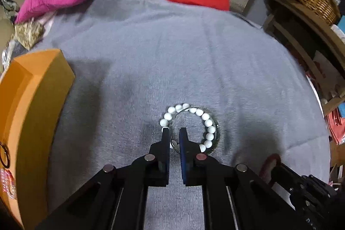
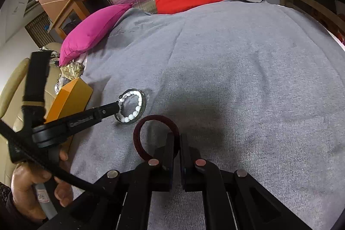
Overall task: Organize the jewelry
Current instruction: 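Grasp the maroon bracelet with the right tool while the left grasps the silver bangle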
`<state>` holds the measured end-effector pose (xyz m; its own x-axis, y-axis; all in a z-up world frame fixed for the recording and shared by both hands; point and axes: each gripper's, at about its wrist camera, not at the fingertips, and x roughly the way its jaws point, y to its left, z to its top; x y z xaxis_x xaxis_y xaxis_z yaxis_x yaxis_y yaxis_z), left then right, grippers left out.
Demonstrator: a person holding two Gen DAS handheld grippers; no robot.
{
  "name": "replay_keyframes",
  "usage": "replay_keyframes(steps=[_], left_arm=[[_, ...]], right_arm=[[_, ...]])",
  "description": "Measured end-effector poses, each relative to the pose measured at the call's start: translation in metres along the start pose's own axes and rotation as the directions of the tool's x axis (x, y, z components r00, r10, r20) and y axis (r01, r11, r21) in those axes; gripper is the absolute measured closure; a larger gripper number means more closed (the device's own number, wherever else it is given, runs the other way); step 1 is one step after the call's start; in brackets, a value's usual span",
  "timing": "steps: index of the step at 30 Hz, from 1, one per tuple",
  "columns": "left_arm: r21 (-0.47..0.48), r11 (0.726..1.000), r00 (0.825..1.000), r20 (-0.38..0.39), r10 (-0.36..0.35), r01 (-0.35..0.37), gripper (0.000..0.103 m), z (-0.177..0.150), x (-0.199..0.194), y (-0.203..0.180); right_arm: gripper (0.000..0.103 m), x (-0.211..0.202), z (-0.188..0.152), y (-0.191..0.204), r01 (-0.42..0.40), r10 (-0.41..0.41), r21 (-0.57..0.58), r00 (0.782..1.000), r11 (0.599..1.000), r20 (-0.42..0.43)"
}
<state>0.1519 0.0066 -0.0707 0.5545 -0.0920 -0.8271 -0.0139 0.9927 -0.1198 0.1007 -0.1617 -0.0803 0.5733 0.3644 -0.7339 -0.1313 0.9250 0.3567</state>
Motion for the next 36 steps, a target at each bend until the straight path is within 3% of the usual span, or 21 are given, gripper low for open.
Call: replay_keyframes(steps=[5, 10, 14, 16, 18, 19, 23, 27, 36], left_arm=[[0.012, 1.0, 0.999, 0.034, -0.027, 0.027, 0.1, -0.007, -0.018, -0.002], [-0.01, 0.999, 0.999, -0.035, -0.042, 0.042, 0.1, -0.008, -0.003, 0.003], [0.048, 0.998, 0.999, -0.035, -0.029, 0.03, 0.098, 0.005, 0.003, -0.007], [0.097, 0.995, 0.999, -0.044, -0.031, 0.035, 0.088, 0.012, 0.01, -0.015], [0.139, 0.99, 0.999, -0.04, -0.02, 0.025, 0.059, 0.019, 0.016, -0.02], [0.162, 0.987, 1.0, -0.022, -0.008, 0.012, 0.057, 0.022, 0.018, -0.022], [0.223, 0.975, 1.0, -0.017, 0.002, 0.002, 0.057, 0.026, 0.025, -0.026], [0.264, 0.965, 1.0, -0.019, 0.014, -0.009, 0.085, 0.03, 0.032, -0.028], [0.359, 0.933, 0.998, -0.057, -0.008, 0.028, 0.086, 0.025, 0.036, -0.034]], right_arm=[[0.098, -0.006, 0.001, 0.004, -0.001, 0.001, -0.007, 1.0, 1.0, 0.011], [0.098, -0.011, 0.0, 0.004, 0.004, -0.003, -0.007, 1.0, 1.0, 0.014], [0.098, -0.014, -0.002, 0.001, 0.001, -0.001, -0.004, 1.0, 1.0, 0.018], [0.098, -0.014, -0.002, -0.002, -0.004, 0.004, 0.003, 1.0, 1.0, 0.021], [0.098, -0.014, -0.002, -0.005, -0.011, 0.011, 0.007, 1.0, 1.0, 0.022], [0.098, -0.014, -0.001, -0.006, -0.013, 0.013, 0.009, 1.0, 1.0, 0.024], [0.098, -0.015, -0.002, -0.011, -0.023, 0.022, 0.017, 0.999, 1.0, 0.034], [0.098, -0.017, -0.001, -0.016, -0.03, 0.029, 0.029, 0.999, 0.999, 0.042], [0.098, -0.021, -0.004, -0.019, -0.04, 0.038, 0.037, 0.998, 0.998, 0.05]])
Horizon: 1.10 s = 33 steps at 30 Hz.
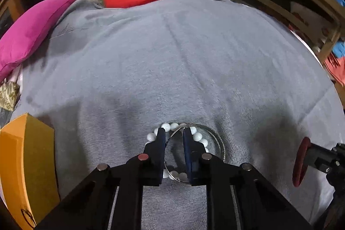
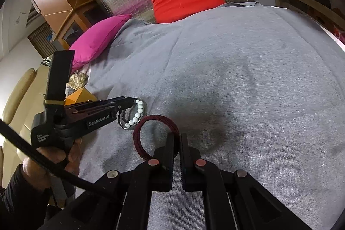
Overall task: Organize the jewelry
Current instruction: 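Grasp the maroon bracelet with the right tool while the left grasps the silver bangle, then lift the maroon bracelet and silver bangle off the cloth with both tools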
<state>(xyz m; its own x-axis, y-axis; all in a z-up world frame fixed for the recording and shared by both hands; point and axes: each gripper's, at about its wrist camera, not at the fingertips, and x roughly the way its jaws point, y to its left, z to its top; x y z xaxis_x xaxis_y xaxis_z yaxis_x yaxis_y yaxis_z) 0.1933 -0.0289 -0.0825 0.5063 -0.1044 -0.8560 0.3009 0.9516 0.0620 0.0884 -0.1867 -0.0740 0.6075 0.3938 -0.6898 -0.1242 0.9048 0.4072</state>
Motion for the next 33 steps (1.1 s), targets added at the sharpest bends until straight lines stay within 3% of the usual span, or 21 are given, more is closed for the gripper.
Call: replay_keyframes(steps=[2, 5, 6, 16, 27, 33], left_arm=[[0.006, 1.0, 1.0, -0.004, -0.003, 0.003, 0.086, 0.0, 0.002, 0.0], [0.013, 1.0, 1.0, -0.004, -0.015, 0.015, 0.101, 0.001, 0.003, -0.001], [0.017, 1.0, 1.0, -0.004, -0.023, 0.023, 0.101, 0.001, 0.002, -0.002], [-0.057, 0.996, 0.995, 0.071, -0.071, 0.075, 0.101, -0.006, -0.032, 0.01], [-0.203, 0.978, 0.994, 0.104, -0.021, 0.042, 0.101, -0.055, -0.074, 0.024], [-0.231, 0.972, 0.993, 0.113, -0.026, 0.052, 0.101, -0.071, -0.088, 0.021]], right_arm=[[0.098, -0.001, 0.0, 0.0, -0.001, 0.001, -0.001, 1.0, 1.0, 0.002], [0.098, -0.003, 0.0, 0.0, -0.002, 0.002, 0.004, 1.0, 1.0, 0.006], [0.098, -0.002, 0.001, 0.0, -0.001, 0.001, 0.003, 1.0, 1.0, 0.006], [0.098, -0.01, 0.003, 0.002, 0.006, -0.006, 0.004, 1.0, 1.0, 0.014], [0.098, -0.018, -0.001, 0.017, 0.035, -0.035, -0.026, 0.999, 0.999, 0.003], [0.098, -0.02, -0.009, 0.024, 0.063, -0.063, -0.045, 0.998, 0.997, -0.011]])
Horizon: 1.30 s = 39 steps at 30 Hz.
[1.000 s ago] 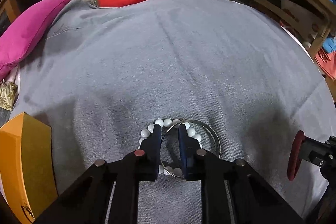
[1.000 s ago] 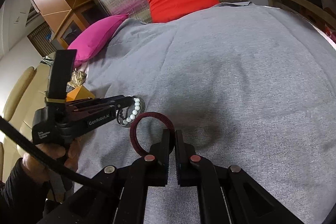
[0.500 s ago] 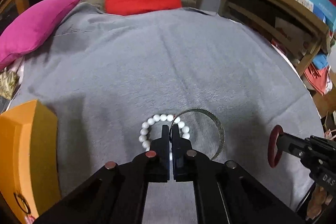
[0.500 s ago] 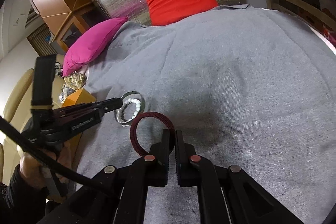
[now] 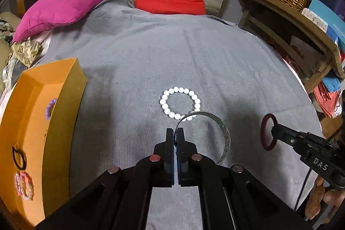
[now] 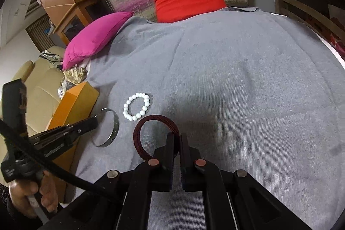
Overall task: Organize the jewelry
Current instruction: 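Lift the maroon bracelet and silver bangle off the cloth with both tools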
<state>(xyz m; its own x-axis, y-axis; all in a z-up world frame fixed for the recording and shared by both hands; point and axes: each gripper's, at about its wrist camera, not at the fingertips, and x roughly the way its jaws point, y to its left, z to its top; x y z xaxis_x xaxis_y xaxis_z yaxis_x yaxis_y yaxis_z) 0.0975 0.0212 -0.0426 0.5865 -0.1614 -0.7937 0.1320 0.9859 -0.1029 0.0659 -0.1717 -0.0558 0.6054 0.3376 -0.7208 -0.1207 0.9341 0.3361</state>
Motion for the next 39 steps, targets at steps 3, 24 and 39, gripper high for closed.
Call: replay_keyframes(steps=[3, 24, 39], left_arm=[[-0.006, 1.0, 1.0, 0.009, 0.004, -0.004, 0.101, -0.003, -0.007, 0.0], [-0.097, 0.995, 0.998, 0.05, 0.037, -0.032, 0.101, -0.029, -0.049, 0.033], [-0.131, 0.991, 0.999, 0.032, 0.03, -0.026, 0.101, -0.047, -0.05, 0.042]], right_arm=[[0.098, -0.004, -0.003, 0.003, 0.011, -0.011, -0.008, 1.0, 1.0, -0.003], [0.098, -0.014, -0.007, 0.025, 0.026, -0.026, -0.047, 1.0, 0.999, -0.005], [0.098, -0.015, -0.013, 0.027, 0.03, -0.031, -0.055, 0.999, 0.998, -0.014]])
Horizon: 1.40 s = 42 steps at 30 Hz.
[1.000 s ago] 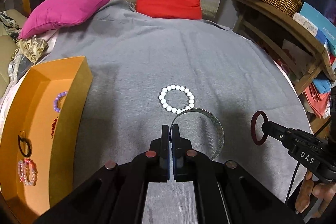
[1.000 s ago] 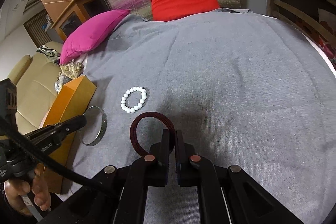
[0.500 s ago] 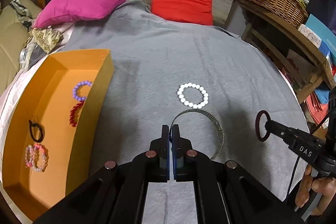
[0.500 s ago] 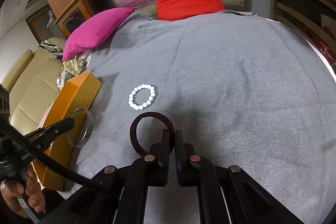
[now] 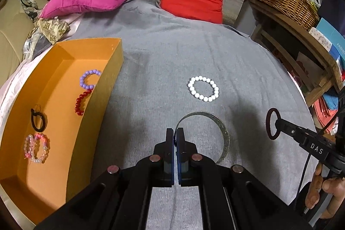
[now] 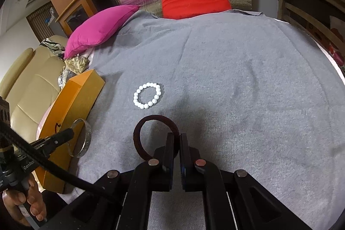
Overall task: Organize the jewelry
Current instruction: 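Lift the maroon bracelet and silver bangle off the cloth with both tools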
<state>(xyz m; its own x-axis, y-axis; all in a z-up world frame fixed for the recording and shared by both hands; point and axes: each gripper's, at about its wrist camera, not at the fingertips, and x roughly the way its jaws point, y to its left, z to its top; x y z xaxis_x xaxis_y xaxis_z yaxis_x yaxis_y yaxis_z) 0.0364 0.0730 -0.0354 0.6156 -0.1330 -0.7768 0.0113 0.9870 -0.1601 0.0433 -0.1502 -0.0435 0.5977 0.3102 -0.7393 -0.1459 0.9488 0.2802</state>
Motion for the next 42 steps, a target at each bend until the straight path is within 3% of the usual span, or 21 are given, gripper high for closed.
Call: replay_keyframes(steps=[5, 13, 20, 33, 42], left_arm=[[-0.044, 0.999, 1.0, 0.013, 0.006, -0.006, 0.101, -0.007, -0.009, 0.015], [-0.112, 0.993, 0.998, 0.055, 0.026, -0.02, 0.101, -0.014, -0.041, 0.052], [-0.156, 0.983, 0.99, 0.094, 0.107, -0.091, 0.101, -0.012, -0.069, 0.078], [-0.133, 0.987, 0.989, 0.106, 0.101, -0.087, 0.101, -0.008, -0.076, 0.068], [-0.024, 1.0, 0.998, 0.059, 0.015, -0.014, 0.101, -0.028, -0.06, 0.013]], right_arm=[[0.098, -0.015, -0.002, -0.012, 0.024, -0.025, 0.013, 0.999, 1.0, 0.026], [0.098, -0.052, -0.014, -0.066, 0.096, -0.103, 0.094, 0.992, 0.991, 0.066], [0.098, -0.061, -0.023, -0.098, 0.095, -0.108, 0.151, 0.991, 0.984, 0.079], [0.098, -0.057, -0.028, -0.106, 0.076, -0.09, 0.171, 0.993, 0.982, 0.078], [0.098, -0.068, -0.033, -0.105, 0.075, -0.091, 0.17, 0.992, 0.983, 0.089]])
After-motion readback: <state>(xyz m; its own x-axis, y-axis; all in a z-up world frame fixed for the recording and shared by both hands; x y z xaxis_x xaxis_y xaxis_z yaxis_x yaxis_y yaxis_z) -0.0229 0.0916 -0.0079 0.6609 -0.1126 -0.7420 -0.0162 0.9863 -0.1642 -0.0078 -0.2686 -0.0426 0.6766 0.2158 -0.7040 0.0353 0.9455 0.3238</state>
